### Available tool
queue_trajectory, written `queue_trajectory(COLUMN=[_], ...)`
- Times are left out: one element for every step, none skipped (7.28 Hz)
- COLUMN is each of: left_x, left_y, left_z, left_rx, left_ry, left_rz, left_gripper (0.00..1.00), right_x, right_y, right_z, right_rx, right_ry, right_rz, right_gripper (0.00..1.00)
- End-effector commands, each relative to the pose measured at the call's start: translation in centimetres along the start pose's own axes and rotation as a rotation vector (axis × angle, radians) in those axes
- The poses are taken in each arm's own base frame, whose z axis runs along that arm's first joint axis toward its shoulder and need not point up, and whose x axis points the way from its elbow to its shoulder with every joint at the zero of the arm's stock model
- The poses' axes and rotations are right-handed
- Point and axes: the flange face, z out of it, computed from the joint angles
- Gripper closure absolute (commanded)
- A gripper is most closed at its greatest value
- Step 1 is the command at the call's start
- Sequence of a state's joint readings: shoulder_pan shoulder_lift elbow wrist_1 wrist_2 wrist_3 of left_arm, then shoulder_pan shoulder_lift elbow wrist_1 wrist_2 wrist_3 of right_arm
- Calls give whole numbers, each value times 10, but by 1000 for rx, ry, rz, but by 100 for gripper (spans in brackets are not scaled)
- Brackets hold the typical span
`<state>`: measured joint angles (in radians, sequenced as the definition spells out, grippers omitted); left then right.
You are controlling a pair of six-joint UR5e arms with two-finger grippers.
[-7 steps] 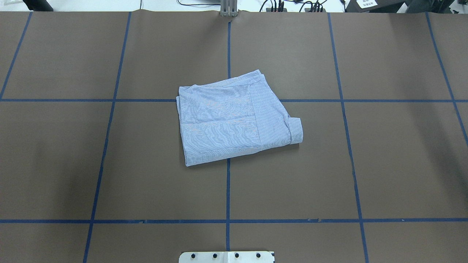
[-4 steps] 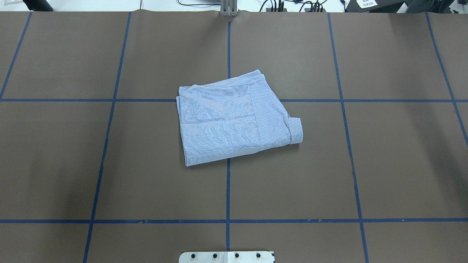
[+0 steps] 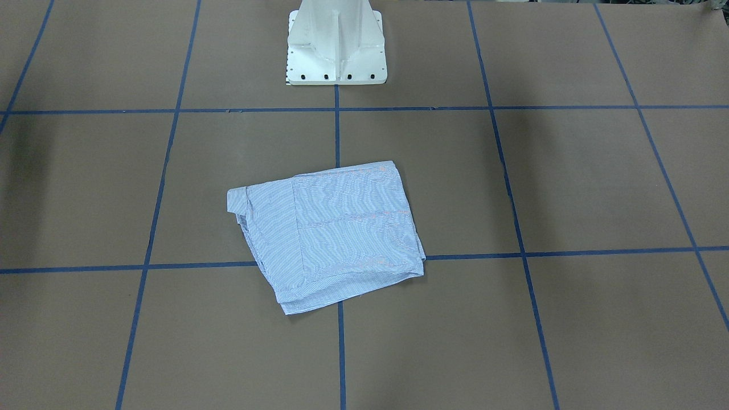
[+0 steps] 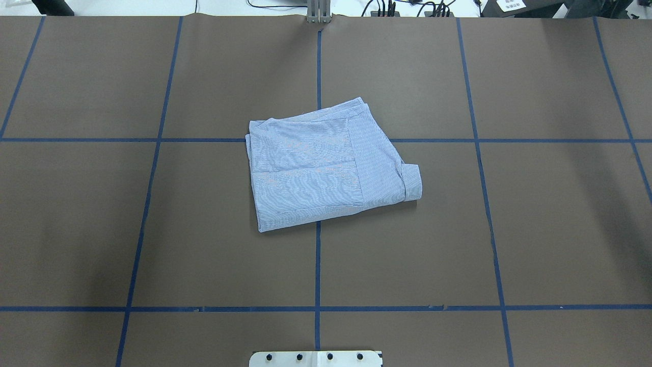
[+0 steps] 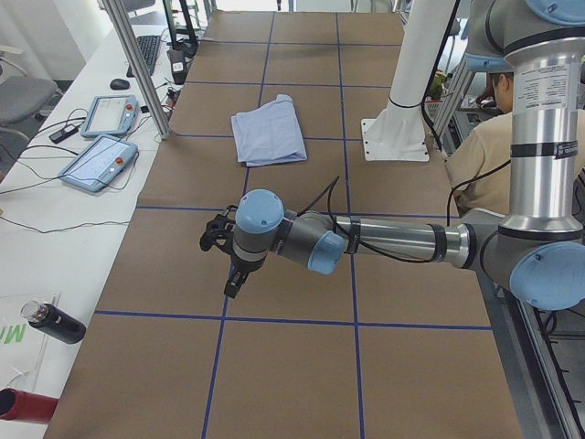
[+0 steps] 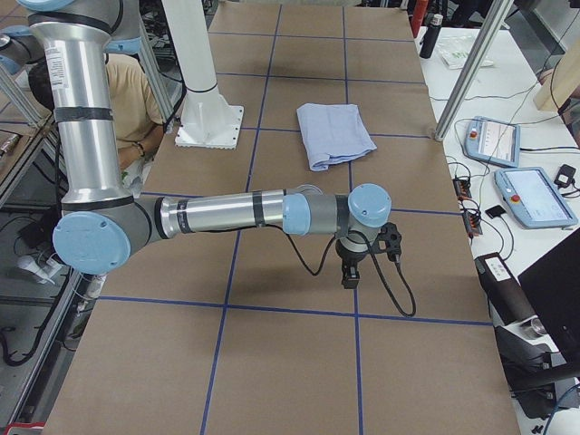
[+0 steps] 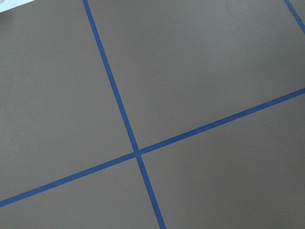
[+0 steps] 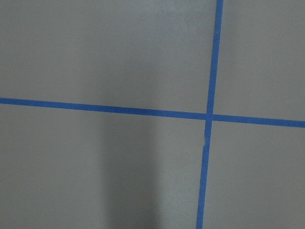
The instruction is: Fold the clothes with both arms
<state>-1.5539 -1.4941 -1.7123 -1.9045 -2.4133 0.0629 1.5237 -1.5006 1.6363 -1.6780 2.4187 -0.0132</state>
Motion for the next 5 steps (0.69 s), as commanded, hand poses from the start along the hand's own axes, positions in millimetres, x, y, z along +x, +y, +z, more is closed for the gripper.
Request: queue_trajectory(left_x=[6, 5, 6, 9, 22], left_y=[0, 0, -3, -10, -14], left_z=[-2, -2, -3, -5, -18], left_rx=[6, 7, 11, 19, 43], left_ry=[49, 50, 48, 50, 48], left_rz=[2, 0, 13, 26, 52], left_gripper=[0, 0, 0, 0, 0], right_x=[1, 0, -1, -2, -4], right_y=[5, 4, 2, 0, 1], right_z=[1, 0, -1, -2, -3], right_rx=[-1, 1, 2, 3, 5], right_ry=[3, 3, 1, -2, -3], right_rz=[3, -1, -1, -2, -9], right_gripper=[0, 0, 0, 0, 0])
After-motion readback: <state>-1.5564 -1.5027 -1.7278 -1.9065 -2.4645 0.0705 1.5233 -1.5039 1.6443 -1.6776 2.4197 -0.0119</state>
